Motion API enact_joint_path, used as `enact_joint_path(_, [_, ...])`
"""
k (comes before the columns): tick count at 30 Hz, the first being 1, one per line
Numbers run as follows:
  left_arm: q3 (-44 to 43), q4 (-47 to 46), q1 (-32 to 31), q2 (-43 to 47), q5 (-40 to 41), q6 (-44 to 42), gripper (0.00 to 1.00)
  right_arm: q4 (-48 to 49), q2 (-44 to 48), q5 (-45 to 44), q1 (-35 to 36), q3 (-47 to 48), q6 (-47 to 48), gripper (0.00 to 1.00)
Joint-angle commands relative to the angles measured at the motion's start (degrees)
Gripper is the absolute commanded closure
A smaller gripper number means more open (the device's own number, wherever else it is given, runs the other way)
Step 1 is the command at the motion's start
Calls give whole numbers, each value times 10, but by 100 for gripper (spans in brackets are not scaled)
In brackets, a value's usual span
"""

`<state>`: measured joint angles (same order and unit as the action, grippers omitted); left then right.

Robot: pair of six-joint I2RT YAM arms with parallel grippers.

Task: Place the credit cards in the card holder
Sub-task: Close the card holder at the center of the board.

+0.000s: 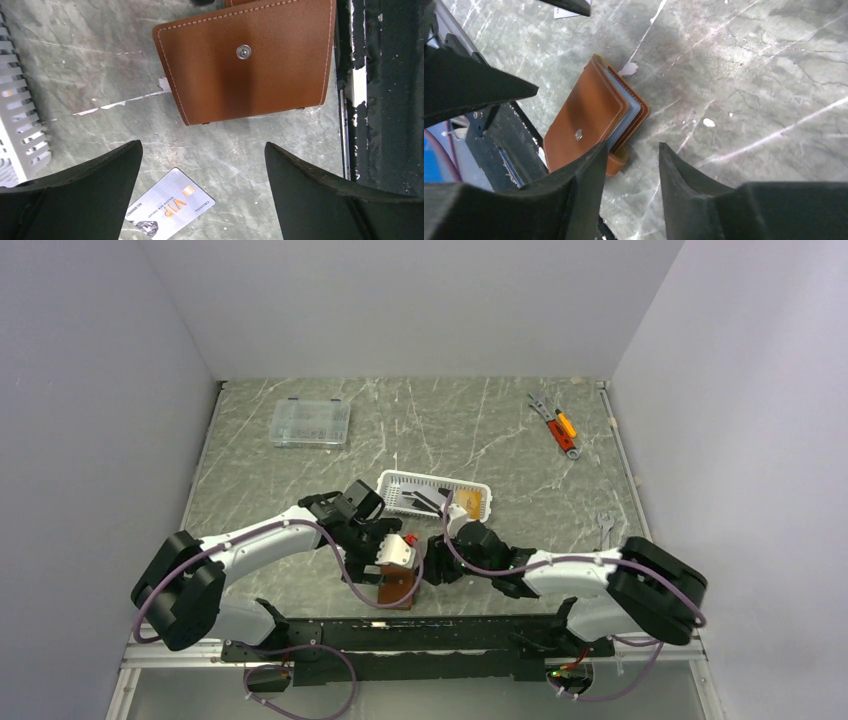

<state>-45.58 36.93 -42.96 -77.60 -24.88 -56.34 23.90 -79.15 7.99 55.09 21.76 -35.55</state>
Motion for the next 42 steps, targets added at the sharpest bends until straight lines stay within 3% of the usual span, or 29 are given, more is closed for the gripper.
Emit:
enact_joint_path(1, [-4,-7,19,-4,-17,-12,1,-87,80,-124,60,-17,27,50])
enact_joint_path(4, [-47,24,56,-20,-64,-16,0,-98,84,-203,134,-20,50,38])
enact_joint_path(8, [-108,87,106,-52,-139,-23,1,-106,52,-235,164,-12,56,37])
enact_joint_path(12, [-106,100,127,-56,-166,-26,1,-100,72,-258,184,-26,52,35])
enact_joint_path(17, [-70,74,129,-47,-160,-19,1,-107,104,-284,210,-39,59,37])
enact_joint_path(27, [-50,76,136,-39,-161,-21,1,-117,-30,-427,289,73,143,41])
enact_joint_path(42, [-30,82,137,-28,-169,-23,1,-48,-90,-505,298,100,164,57])
